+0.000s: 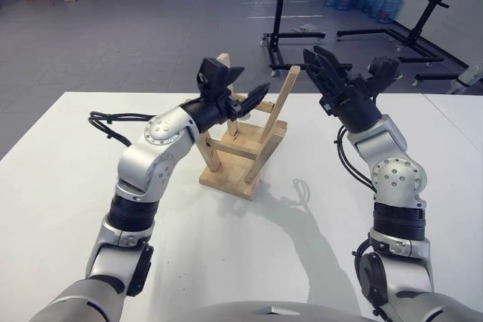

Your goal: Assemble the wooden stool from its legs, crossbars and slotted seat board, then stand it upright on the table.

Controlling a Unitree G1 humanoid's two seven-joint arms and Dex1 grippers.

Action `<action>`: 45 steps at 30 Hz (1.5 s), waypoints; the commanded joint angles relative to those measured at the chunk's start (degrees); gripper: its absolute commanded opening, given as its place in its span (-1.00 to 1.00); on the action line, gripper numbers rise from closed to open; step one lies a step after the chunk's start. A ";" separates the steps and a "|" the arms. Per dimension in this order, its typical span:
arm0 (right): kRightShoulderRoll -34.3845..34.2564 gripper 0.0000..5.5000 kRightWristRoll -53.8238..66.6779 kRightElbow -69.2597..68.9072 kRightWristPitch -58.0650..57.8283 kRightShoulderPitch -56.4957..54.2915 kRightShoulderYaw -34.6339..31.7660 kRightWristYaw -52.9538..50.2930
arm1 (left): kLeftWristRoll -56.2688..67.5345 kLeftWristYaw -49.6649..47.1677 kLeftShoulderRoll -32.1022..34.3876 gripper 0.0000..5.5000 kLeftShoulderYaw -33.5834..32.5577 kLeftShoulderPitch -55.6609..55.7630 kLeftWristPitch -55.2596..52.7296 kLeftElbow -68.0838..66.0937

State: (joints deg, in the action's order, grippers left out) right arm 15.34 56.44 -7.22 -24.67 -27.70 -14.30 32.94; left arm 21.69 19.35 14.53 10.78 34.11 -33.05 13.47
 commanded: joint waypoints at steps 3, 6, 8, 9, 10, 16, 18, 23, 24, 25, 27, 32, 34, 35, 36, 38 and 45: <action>-0.77 0.54 -1.33 2.47 2.33 -0.52 -2.40 -0.35 | -8.74 2.44 -0.01 0.33 3.35 0.26 8.79 -12.83; -1.14 0.54 -2.43 3.62 3.29 -0.71 -2.31 -0.13 | -12.10 3.78 -0.41 0.33 4.05 0.99 13.06 -20.61; -1.55 0.54 -3.12 3.89 3.80 -0.55 -1.97 0.01 | -14.91 4.89 -0.62 0.33 5.80 0.85 15.59 -25.16; -1.79 0.54 -3.55 3.74 3.96 -0.37 -1.66 0.13 | -15.96 5.79 -0.40 0.33 6.53 0.31 16.66 -26.45; -1.96 0.54 -3.88 3.52 4.09 -0.21 -1.37 0.19 | -16.65 6.92 0.00 0.33 6.97 -0.36 17.62 -26.97; -1.82 0.54 -4.79 3.88 5.46 0.40 -2.63 0.33 | -15.38 15.12 6.42 0.33 3.20 -5.25 21.40 -23.05; -1.77 0.54 -4.30 5.27 5.98 0.03 -4.25 0.24 | -14.04 17.90 8.29 0.33 1.30 -6.31 22.30 -22.01; -0.28 0.54 -6.54 12.47 8.55 -0.42 -7.17 2.01 | -7.44 27.70 11.39 0.33 -2.27 -9.00 23.09 -19.59; -0.08 0.54 -7.01 13.93 8.87 -0.39 -7.30 2.46 | -5.14 31.23 12.09 0.33 -2.46 -10.08 22.71 -18.59; 0.18 0.54 -7.58 15.30 8.99 -0.31 -7.20 3.09 | -3.18 34.46 12.81 0.33 -2.52 -11.16 22.38 -17.50; 1.80 0.54 -10.95 18.55 9.88 1.01 -5.40 6.29 | 0.56 39.79 13.99 0.33 -3.32 -12.59 22.35 -15.67; 7.61 0.54 -24.20 29.39 17.69 4.38 4.23 22.35 | 3.14 40.04 13.99 0.33 -8.25 -8.82 23.19 -17.97; 8.68 0.54 -27.91 34.43 20.65 3.62 7.40 28.18 | 2.76 39.50 13.38 0.33 -8.83 -7.35 23.40 -18.60; 8.77 0.54 -29.73 37.06 22.24 2.69 8.95 30.52 | 2.58 39.08 12.92 0.33 -9.03 -6.79 23.65 -18.72; 8.80 0.54 -30.94 38.93 23.52 2.07 9.81 32.11 | 2.42 38.89 12.53 0.33 -9.10 -6.33 23.85 -18.93; 8.14 0.54 -33.78 43.01 26.41 0.42 12.16 35.30 | 2.20 37.74 11.39 0.33 -9.32 -5.12 24.22 -19.37; 4.90 0.54 -38.02 54.27 31.95 -5.09 14.81 40.65 | 3.95 33.78 8.48 0.33 -10.99 -2.17 23.32 -16.01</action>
State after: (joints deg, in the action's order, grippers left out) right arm 21.06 19.73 44.40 5.70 -30.24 0.14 72.93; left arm 24.53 53.96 23.27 0.69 30.54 -8.78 -4.98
